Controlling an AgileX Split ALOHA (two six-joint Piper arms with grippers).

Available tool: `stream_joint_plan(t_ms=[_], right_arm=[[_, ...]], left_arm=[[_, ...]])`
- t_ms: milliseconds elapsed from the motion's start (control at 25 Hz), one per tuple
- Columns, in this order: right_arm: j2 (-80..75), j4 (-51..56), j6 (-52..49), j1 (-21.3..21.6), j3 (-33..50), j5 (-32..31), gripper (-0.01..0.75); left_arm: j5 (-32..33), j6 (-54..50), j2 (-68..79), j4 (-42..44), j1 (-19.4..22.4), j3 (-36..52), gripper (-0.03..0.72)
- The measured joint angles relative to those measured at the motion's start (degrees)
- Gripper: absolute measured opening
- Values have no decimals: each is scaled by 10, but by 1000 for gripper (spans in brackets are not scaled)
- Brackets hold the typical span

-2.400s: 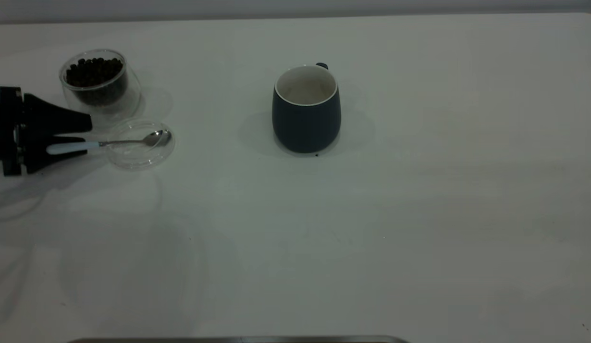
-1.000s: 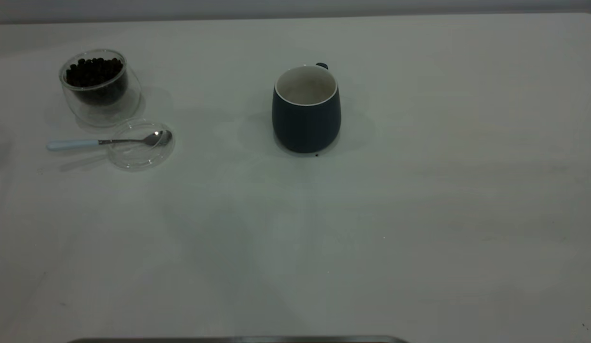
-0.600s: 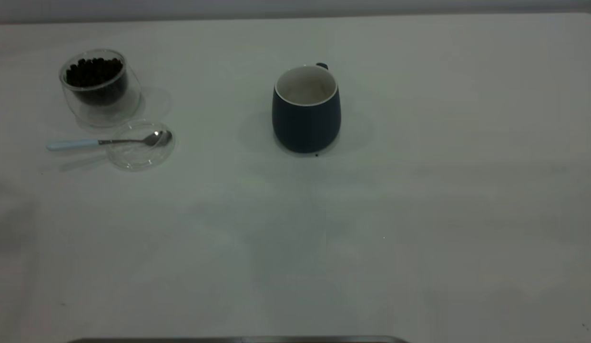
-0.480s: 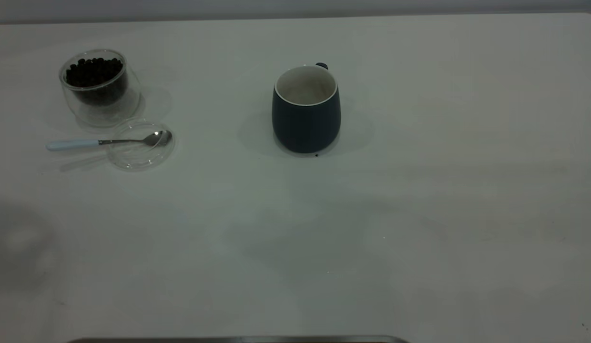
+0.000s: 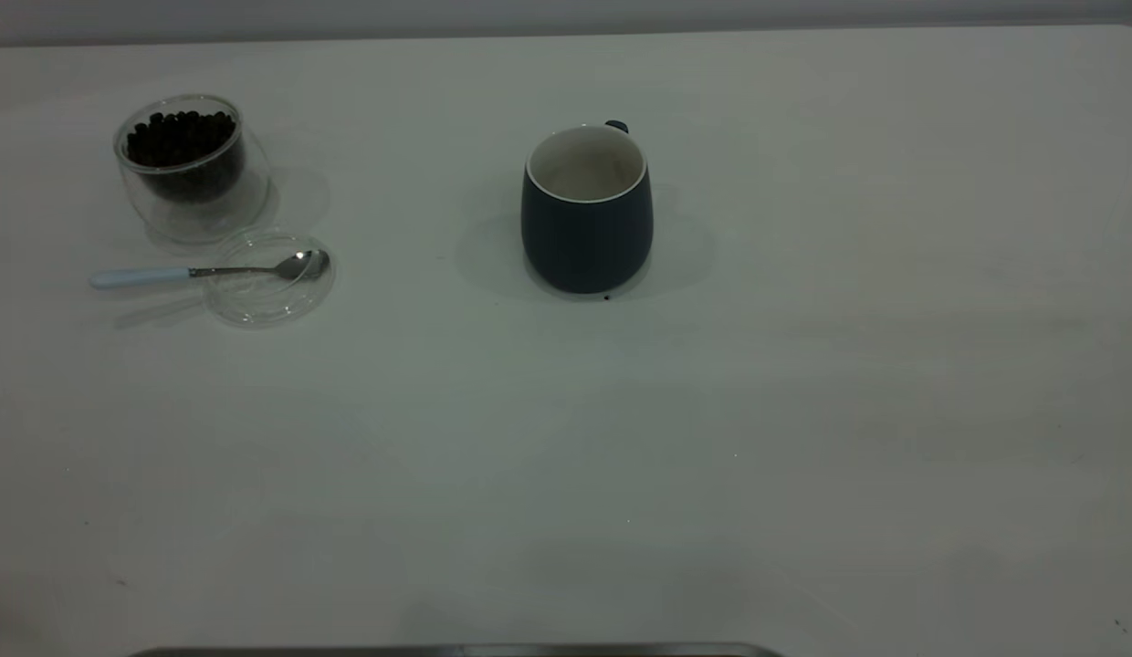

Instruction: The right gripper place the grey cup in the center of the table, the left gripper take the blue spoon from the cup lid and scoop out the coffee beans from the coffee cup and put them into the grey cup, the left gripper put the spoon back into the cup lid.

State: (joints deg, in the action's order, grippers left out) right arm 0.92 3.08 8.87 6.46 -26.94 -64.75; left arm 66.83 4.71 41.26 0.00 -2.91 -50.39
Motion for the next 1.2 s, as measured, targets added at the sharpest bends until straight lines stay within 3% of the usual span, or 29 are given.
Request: stream_joint_plan(t_ms=[480, 1200], right_arm=[[0, 0, 0, 0, 0, 0, 459], [0, 0, 0, 0, 0, 0, 459]], left_arm=[[-14, -25, -191, 5, -10, 219, 591], [-25, -25, -328, 5, -10, 227, 591]])
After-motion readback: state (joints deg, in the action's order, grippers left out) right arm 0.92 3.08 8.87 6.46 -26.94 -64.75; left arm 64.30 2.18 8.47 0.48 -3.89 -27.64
